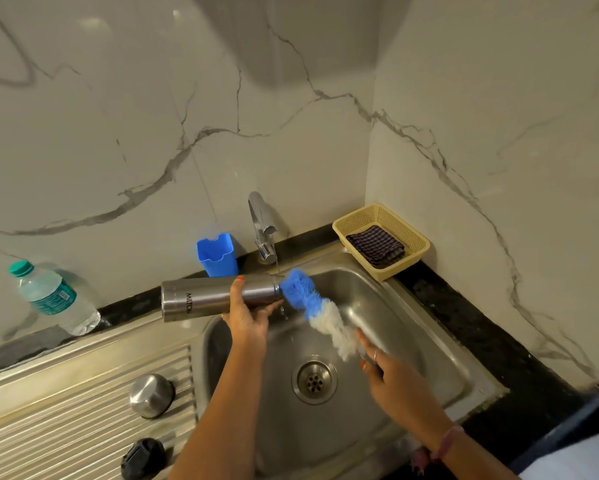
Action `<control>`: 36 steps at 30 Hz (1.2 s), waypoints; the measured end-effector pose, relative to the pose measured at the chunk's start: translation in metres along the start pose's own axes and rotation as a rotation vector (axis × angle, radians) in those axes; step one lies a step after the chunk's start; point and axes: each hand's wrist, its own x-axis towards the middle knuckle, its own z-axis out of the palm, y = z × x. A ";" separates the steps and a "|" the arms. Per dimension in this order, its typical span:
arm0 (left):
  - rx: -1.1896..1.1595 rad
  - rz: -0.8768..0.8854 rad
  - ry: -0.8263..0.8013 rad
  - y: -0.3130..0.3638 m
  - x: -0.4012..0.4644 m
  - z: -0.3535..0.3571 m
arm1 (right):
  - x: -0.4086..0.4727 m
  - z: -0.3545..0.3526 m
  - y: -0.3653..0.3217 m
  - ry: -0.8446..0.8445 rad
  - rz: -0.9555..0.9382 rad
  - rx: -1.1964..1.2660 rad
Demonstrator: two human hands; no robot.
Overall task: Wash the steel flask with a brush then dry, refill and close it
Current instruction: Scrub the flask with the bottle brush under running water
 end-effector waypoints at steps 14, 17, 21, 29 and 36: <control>0.095 0.036 0.042 -0.009 0.002 0.000 | 0.029 -0.017 -0.014 -0.035 -0.175 -0.402; 0.075 0.012 0.039 -0.015 -0.002 0.002 | 0.049 -0.024 -0.024 -0.020 -0.189 -0.496; 0.052 0.042 0.015 -0.019 0.001 0.008 | 0.068 -0.025 -0.046 -0.011 -0.230 -0.562; 0.079 0.063 0.007 -0.016 0.005 0.007 | 0.054 -0.038 -0.064 0.012 -0.292 -0.668; 0.122 0.090 0.022 -0.015 0.008 0.003 | 0.074 -0.051 -0.078 -0.075 -0.301 -0.649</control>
